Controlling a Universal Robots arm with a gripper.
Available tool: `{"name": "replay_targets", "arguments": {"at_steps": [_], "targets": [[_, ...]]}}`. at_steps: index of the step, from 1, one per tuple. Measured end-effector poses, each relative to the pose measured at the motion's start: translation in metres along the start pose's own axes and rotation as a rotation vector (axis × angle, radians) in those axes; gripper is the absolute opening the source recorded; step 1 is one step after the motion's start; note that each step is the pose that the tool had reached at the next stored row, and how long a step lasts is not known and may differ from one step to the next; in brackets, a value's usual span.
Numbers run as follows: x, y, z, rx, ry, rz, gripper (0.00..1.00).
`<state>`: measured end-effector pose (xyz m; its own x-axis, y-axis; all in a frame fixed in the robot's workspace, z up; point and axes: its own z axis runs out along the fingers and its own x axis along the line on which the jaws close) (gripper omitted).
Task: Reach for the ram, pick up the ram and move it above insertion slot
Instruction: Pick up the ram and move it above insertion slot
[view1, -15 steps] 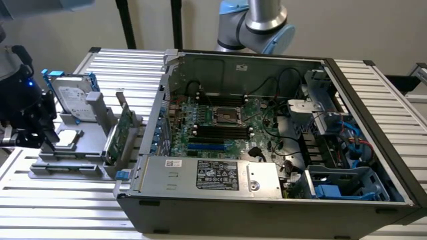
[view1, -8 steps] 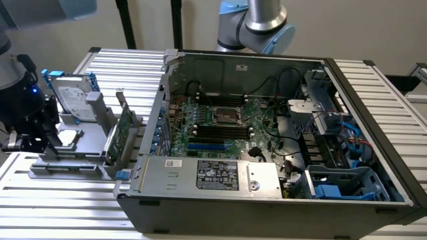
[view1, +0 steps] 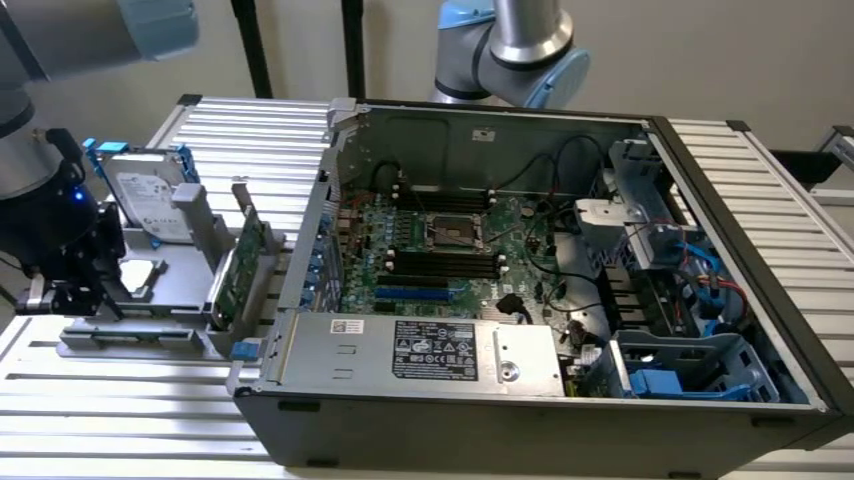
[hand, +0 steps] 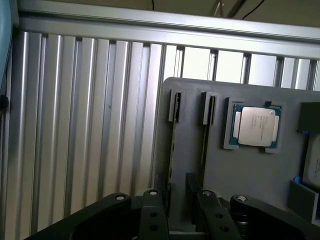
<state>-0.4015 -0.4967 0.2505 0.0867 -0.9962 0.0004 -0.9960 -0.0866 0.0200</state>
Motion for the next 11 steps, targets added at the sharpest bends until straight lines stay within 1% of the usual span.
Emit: {"name": "replay_targets", "arguments": {"at_steps": [11], "targets": [[0.002, -0.0002, 0.0200, 0.0001, 0.0000, 0.000, 0.31]]}}
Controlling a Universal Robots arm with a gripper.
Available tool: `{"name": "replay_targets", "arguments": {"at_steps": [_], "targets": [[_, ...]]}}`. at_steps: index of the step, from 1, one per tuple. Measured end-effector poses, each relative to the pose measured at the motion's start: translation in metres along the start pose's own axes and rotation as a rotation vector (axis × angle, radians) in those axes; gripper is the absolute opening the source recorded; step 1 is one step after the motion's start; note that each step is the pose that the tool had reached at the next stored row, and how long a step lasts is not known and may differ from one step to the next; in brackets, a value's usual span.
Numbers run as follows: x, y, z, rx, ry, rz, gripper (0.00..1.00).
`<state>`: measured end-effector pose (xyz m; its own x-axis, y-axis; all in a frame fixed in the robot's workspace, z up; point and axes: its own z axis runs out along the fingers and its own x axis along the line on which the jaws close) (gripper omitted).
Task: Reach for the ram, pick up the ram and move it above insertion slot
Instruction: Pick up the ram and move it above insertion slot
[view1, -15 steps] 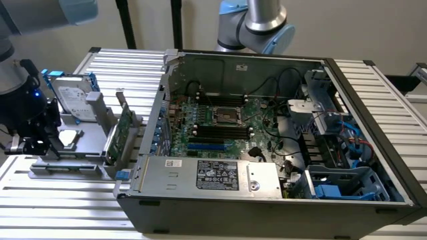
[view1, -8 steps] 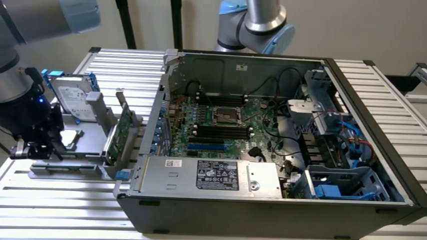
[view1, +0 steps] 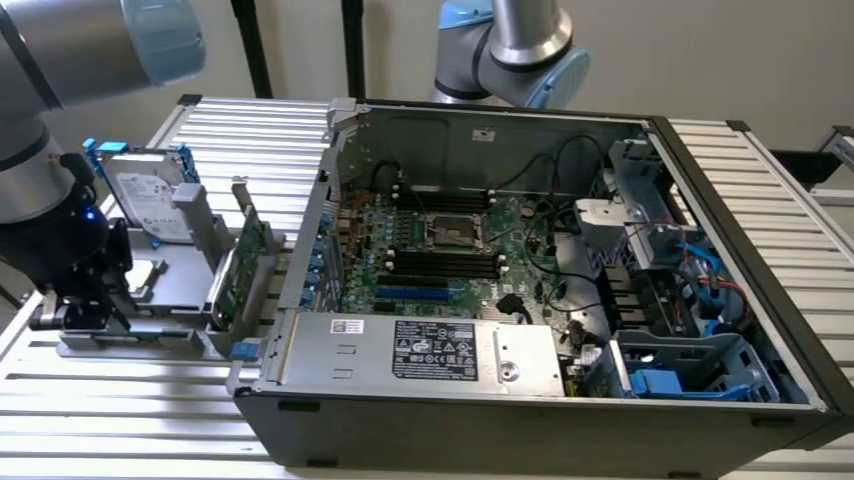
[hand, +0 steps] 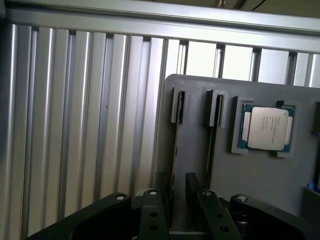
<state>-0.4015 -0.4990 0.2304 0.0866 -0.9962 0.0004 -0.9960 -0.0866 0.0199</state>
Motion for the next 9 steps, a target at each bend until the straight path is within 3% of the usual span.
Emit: {"name": "replay_targets", "arguments": {"at_steps": [9], "targets": [[0.002, -0.0002, 0.0164, 0.0001, -0.0001, 0.000, 0.31]]}}
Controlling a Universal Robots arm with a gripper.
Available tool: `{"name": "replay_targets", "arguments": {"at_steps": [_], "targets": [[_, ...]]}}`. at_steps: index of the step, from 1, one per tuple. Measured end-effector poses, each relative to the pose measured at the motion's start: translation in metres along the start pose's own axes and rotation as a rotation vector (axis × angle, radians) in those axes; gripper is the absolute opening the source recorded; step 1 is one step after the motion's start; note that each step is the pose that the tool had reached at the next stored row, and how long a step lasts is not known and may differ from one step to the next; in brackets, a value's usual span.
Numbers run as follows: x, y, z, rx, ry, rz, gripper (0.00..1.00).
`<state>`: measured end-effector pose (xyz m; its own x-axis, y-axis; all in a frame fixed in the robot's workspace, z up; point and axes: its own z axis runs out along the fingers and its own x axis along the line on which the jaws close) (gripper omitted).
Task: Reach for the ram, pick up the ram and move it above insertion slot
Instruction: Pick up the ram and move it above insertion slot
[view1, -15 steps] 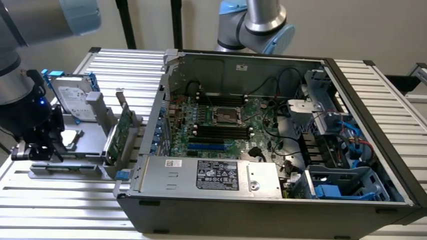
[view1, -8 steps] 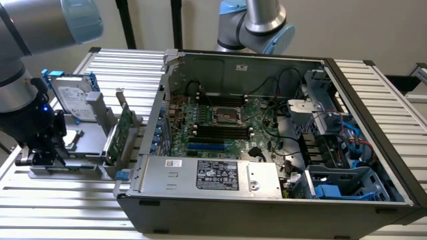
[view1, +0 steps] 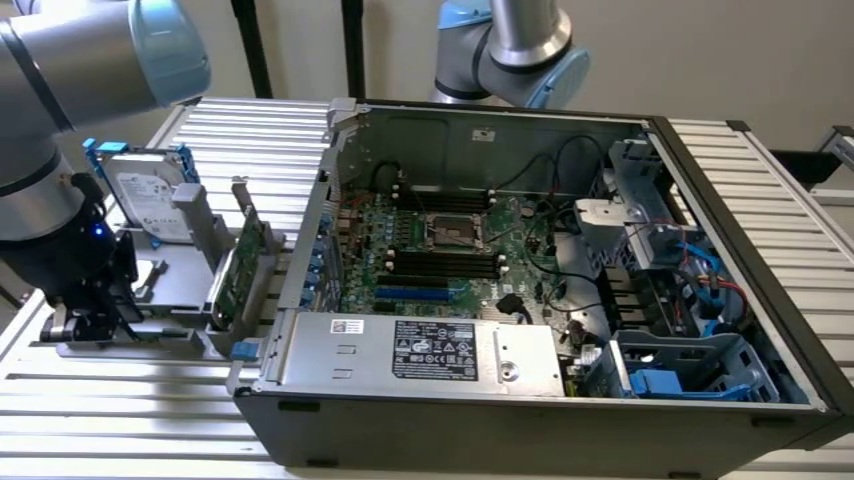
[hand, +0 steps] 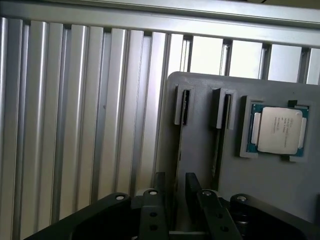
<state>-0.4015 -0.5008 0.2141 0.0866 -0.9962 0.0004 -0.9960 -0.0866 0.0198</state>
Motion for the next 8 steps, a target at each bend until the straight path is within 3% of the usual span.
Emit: {"name": "replay_targets", "arguments": {"at_steps": [6, 8], "targets": [[0.0000, -0.0001, 0.0077, -0.0001, -0.0015, 0.000, 0.31], [0.0000, -0.0002, 0.0084, 0.0003, -0.0045, 0.000, 0.31]]}}
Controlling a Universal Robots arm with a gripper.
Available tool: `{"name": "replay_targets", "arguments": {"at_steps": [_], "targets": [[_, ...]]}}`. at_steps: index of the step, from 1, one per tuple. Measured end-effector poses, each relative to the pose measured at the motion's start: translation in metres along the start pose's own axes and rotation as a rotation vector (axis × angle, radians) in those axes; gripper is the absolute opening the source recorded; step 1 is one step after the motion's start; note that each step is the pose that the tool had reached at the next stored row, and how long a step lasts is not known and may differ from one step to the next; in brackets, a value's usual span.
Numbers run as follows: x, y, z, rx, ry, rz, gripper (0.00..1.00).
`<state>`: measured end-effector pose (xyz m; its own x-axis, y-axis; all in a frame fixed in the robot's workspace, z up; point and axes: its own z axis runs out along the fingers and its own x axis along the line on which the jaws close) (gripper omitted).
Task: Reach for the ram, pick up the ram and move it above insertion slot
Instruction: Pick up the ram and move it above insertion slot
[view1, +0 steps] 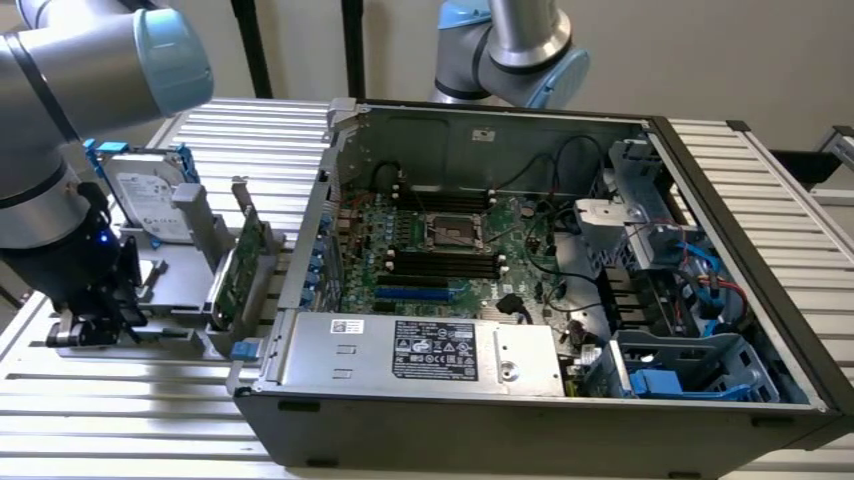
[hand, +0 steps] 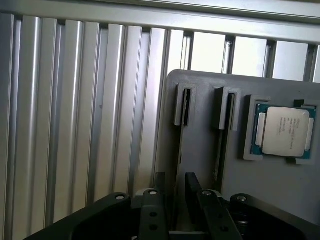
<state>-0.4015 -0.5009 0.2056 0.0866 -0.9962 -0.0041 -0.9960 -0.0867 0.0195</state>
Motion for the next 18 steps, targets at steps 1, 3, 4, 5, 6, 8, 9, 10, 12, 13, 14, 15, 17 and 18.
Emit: {"name": "replay_targets", "arguments": {"at_steps": [1, 3, 4, 5, 6, 8, 9, 10, 12, 13, 14, 15, 17, 18], "targets": [[0.0000, 0.0000, 0.0004, 0.0002, -0.0019, 0.000, 0.31], [0.0000, 0.0000, 0.0014, 0.0008, -0.0065, 0.000, 0.31], [0.0000, 0.0000, 0.0018, 0.0008, -0.0087, 0.000, 0.31], [0.0000, -0.0001, 0.0024, 0.0010, -0.0105, 0.000, 0.31], [0.0000, 0.0000, 0.0029, 0.0010, -0.0114, 0.000, 0.31], [0.0000, 0.0000, 0.0040, 0.0011, -0.0126, 0.000, 0.31], [0.0000, -0.0001, 0.0047, 0.0012, -0.0134, 0.000, 0.31], [0.0000, -0.0001, 0.0052, 0.0012, -0.0143, 0.000, 0.31], [0.0000, -0.0001, 0.0064, 0.0013, -0.0161, 0.000, 0.31], [0.0000, -0.0001, 0.0069, 0.0015, -0.0169, 0.000, 0.31], [0.0000, -0.0001, 0.0073, 0.0015, -0.0173, 0.000, 0.31], [0.0000, -0.0001, 0.0075, 0.0014, -0.0177, 0.000, 0.31], [0.0000, -0.0001, 0.0080, 0.0016, -0.0187, 0.000, 0.31], [0.0000, -0.0001, 0.0082, 0.0016, -0.0193, 0.000, 0.29]]}}
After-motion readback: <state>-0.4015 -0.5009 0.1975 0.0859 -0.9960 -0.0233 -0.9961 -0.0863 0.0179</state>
